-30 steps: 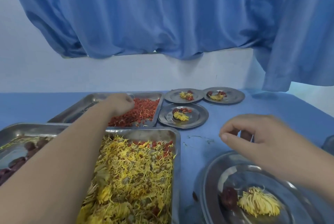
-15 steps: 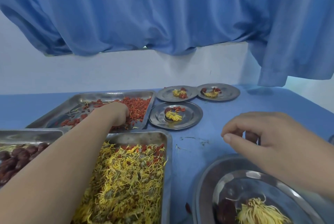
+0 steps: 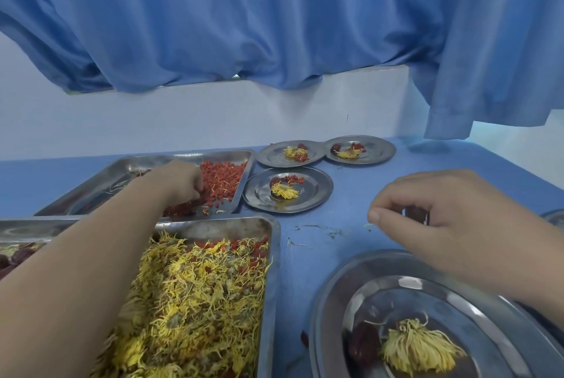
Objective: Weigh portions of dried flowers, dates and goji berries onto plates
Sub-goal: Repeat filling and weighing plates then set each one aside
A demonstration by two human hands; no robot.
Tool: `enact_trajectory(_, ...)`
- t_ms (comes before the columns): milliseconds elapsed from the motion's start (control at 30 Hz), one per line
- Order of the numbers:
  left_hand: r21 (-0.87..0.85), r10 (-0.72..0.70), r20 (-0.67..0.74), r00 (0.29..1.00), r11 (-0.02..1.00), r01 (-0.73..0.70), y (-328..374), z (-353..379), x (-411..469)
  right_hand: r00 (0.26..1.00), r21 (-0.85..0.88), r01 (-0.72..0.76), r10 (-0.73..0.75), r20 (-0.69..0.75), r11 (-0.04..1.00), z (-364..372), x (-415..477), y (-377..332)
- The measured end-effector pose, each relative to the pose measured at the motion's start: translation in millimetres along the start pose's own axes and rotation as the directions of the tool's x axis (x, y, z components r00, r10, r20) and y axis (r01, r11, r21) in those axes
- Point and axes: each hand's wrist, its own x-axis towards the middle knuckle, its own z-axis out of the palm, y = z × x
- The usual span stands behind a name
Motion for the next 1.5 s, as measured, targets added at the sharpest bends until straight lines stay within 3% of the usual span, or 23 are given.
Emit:
enact_trajectory(167,-0.105,-0.003,-0.122,0.993,0.994,-0.01,-4,-9,-5,1.0,0.011,0.006,-0.006,0.0,1.0,-3,0,-4)
enact_trajectory(567,-0.38,-0.045,-0.153,0.987,0.925,-0.017,2,-12,-18,1.0,0.028,-0.012,0.012,-0.004,1.0,-11,-1,-9)
enact_trajectory(867,-0.374,-0.071,-0.187,0.98,0.928,-0.005,8,-4,-17,1.0,0.034,0.006,-0.005,-0.025,0.999,-13,-1,-10)
enact_trajectory(1167,-0.203,-0.033,-0.138,0.99,0.979,0.004,10,3,-17,1.0,0.05,0.0,0.001,-0.019,0.999,-14,-1,-9)
enact_trajectory(1500,-0.288,-0.048,-0.123,0.991,0.958,0.011,15,8,-24,0.999,0.062,0.009,-0.007,-0.035,0.998,-18,0,-8)
